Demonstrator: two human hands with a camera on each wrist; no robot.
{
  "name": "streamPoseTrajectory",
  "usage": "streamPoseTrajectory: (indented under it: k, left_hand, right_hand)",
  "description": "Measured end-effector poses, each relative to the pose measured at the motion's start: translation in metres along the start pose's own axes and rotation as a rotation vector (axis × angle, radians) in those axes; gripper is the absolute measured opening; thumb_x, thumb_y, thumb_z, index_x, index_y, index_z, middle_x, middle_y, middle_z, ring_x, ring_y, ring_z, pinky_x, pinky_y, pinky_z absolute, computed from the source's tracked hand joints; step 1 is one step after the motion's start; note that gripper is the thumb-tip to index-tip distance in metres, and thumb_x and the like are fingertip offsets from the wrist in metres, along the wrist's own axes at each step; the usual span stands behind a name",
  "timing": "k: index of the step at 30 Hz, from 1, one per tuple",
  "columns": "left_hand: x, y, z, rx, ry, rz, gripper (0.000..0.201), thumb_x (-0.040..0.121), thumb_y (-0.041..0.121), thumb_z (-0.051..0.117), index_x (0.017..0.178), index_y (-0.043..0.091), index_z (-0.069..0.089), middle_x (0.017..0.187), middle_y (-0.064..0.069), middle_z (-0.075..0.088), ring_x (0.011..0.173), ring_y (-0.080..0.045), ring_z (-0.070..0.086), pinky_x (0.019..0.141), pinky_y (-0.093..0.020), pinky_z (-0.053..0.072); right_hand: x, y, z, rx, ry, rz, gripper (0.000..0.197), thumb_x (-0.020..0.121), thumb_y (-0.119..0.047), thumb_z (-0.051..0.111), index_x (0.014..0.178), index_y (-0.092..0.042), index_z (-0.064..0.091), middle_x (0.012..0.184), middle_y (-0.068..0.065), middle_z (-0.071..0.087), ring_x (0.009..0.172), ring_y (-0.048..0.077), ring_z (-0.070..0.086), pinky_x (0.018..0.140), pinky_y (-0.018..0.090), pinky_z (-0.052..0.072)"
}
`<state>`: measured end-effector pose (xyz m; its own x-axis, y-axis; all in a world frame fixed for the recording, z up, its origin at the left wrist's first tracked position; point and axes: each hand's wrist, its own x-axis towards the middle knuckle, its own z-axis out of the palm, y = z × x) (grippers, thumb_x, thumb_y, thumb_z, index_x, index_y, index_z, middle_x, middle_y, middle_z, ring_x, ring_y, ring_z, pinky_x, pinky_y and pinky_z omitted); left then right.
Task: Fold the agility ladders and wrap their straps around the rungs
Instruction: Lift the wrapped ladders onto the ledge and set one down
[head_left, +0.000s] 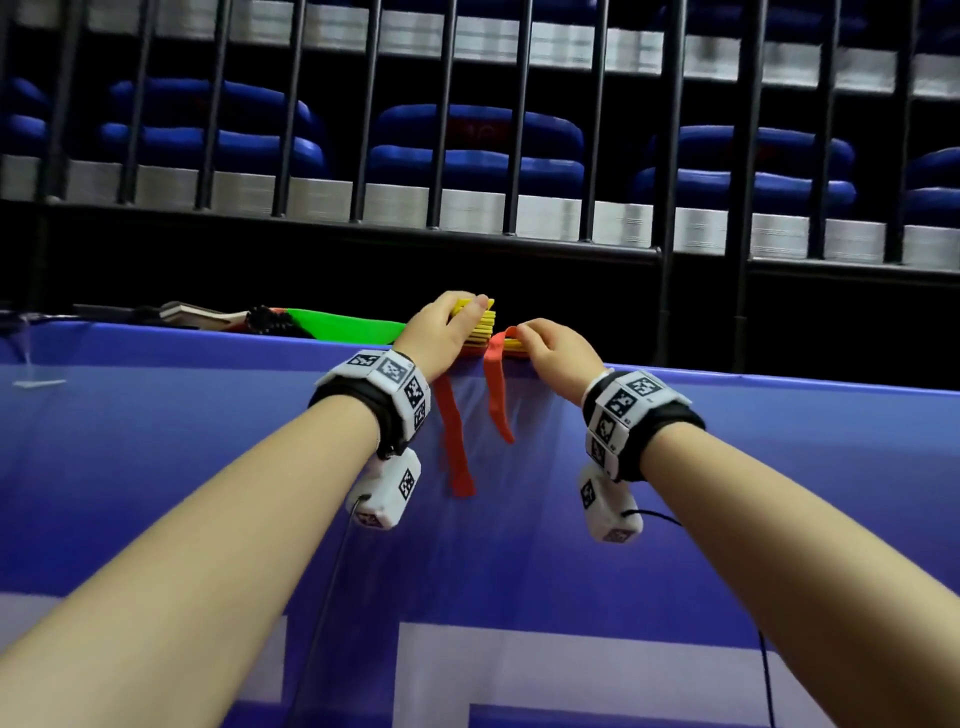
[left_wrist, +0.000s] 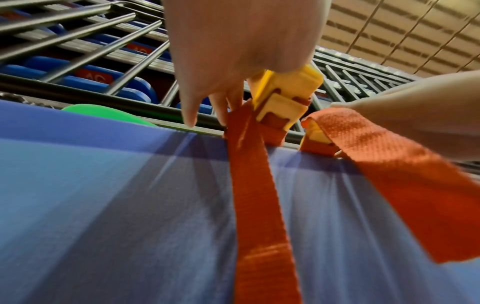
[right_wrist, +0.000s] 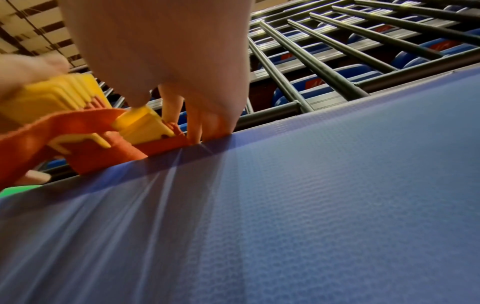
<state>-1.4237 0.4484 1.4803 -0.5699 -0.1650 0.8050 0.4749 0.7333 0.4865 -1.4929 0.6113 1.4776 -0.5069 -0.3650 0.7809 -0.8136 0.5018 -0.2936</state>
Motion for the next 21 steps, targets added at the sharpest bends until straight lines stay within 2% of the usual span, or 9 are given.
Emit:
streamPoseTrajectory:
  k: [3,5,8,10,13,16,18,20,21]
  left_hand:
    - [0.011,-0.011,0.000,0.170,-0.028,-0.111,0.074,0.084,0.074,0.034,0.132,0.022,0.055,0.129,-0.009,0.062,0.121,-0.027,0.055,0.104,-0.038,0.040]
    - [0.016,-0.019,0.000,0.302,-0.025,-0.213,0.080,0.080,0.079,0.029,0.138,0.028,0.051,0.136,-0.009,0.057,0.127,-0.031,0.049,0.107,-0.042,0.037]
    - [0.012,-0.030,0.000,0.536,0.077,-0.258,0.057,0.095,0.061,0.039,0.134,0.023,0.055,0.129,-0.022,0.055,0.121,-0.039,0.044,0.101,-0.040,0.033]
    - [0.000,-0.037,0.000,0.531,0.136,-0.231,0.051,0.094,0.052,0.051,0.127,0.014,0.060,0.123,-0.024,0.055,0.117,-0.039,0.047,0.098,-0.038,0.033]
    - [-0.021,-0.045,-0.003,0.442,0.081,-0.223,0.037,0.088,0.023,0.065,0.120,0.006,0.060,0.127,-0.018,0.046,0.113,-0.035,0.052,0.098,-0.036,0.037]
    - [-0.029,-0.045,-0.007,0.415,0.112,-0.154,0.039,0.087,0.006,0.061,0.125,0.005,0.061,0.121,-0.020,0.050,0.107,-0.036,0.055,0.094,-0.035,0.037]
    - [-0.026,-0.042,-0.006,0.342,0.122,-0.142,0.041,0.085,0.003,0.062,0.126,0.005,0.061,0.105,-0.019,0.060,0.100,-0.034,0.057,0.086,-0.030,0.036]
    - [-0.021,-0.036,-0.004,0.197,0.143,-0.140,0.045,0.084,0.001,0.065,0.128,0.007,0.059,0.085,-0.009,0.062,0.089,-0.024,0.058,0.074,-0.021,0.036]
    - [-0.019,-0.033,-0.003,0.138,0.148,-0.142,0.047,0.084,0.002,0.066,0.130,0.008,0.058,0.085,-0.006,0.063,0.088,-0.020,0.057,0.073,-0.017,0.035]
  right_hand:
    - [0.008,0.002,0.003,0.009,-0.036,0.028,0.031,0.100,-0.033,0.046,0.113,-0.015,0.067,0.112,0.005,0.069,0.106,0.020,0.061,0.092,0.030,0.044]
    - [0.010,0.005,0.005,0.007,-0.015,0.041,0.029,0.098,-0.032,0.050,0.114,-0.015,0.068,0.113,0.004,0.069,0.106,0.019,0.061,0.087,0.025,0.041]
    - [0.009,0.008,0.009,0.018,0.028,0.031,0.028,0.098,-0.030,0.051,0.114,-0.015,0.068,0.114,0.004,0.069,0.108,0.020,0.061,0.087,0.025,0.041]
    - [0.007,0.013,0.013,0.031,0.035,0.013,0.028,0.098,-0.029,0.049,0.116,-0.016,0.067,0.117,0.004,0.068,0.111,0.021,0.060,0.095,0.029,0.043]
    - [0.005,0.017,0.015,0.032,0.035,-0.008,0.030,0.099,-0.029,0.047,0.119,-0.018,0.066,0.120,0.002,0.067,0.114,0.021,0.059,0.099,0.033,0.043]
    - [0.006,0.017,0.015,0.021,0.049,-0.007,0.030,0.099,-0.030,0.047,0.119,-0.019,0.066,0.119,0.003,0.067,0.113,0.022,0.059,0.097,0.033,0.044]
    - [0.006,0.015,0.015,0.024,0.052,-0.009,0.029,0.099,-0.029,0.047,0.117,-0.018,0.067,0.117,0.003,0.068,0.111,0.022,0.060,0.096,0.032,0.044]
    - [0.007,0.013,0.014,0.026,0.047,-0.010,0.028,0.098,-0.029,0.048,0.117,-0.018,0.067,0.116,0.003,0.068,0.110,0.021,0.060,0.095,0.031,0.044]
    - [0.007,0.012,0.013,0.028,0.047,-0.008,0.028,0.098,-0.029,0.049,0.117,-0.018,0.067,0.116,0.003,0.068,0.109,0.020,0.060,0.095,0.030,0.044]
